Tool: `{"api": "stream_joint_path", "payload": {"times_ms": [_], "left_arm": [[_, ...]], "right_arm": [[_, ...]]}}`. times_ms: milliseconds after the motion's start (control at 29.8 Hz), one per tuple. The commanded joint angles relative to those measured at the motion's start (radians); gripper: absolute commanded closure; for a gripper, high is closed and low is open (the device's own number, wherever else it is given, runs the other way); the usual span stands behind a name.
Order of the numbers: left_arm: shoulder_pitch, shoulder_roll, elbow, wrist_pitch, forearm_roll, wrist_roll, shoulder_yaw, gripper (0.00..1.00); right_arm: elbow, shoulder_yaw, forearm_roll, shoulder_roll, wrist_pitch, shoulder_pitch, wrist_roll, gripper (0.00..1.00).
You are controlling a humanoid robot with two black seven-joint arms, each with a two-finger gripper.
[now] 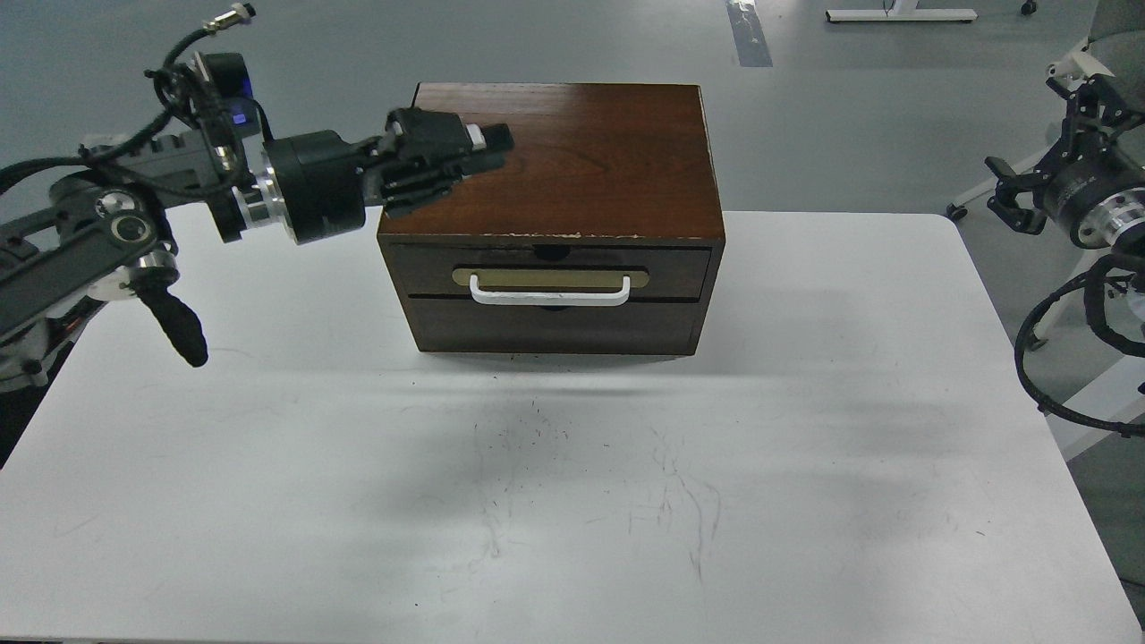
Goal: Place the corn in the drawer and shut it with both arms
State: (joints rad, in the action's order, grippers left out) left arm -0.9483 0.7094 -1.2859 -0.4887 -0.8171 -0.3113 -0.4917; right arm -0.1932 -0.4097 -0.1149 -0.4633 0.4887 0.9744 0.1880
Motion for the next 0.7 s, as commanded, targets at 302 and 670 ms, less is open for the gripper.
{"api": "stream_joint_path", "payload": {"times_ms": [302,670], "left_arm": [[0.011,0.058,0.243,0.000,0.768,-0.009,-0.047,0.02],[0.137,0.032,0.560,0.000,1.133,0.001,-0.048,0.02]], "right_arm": [[0.001,-0.150,-0.002,0.006,0.000,-0.029,0.083,0.00],[-0.011,-0.202,-0.057,0.015,0.000,-0.063,0.077,0.02]]}}
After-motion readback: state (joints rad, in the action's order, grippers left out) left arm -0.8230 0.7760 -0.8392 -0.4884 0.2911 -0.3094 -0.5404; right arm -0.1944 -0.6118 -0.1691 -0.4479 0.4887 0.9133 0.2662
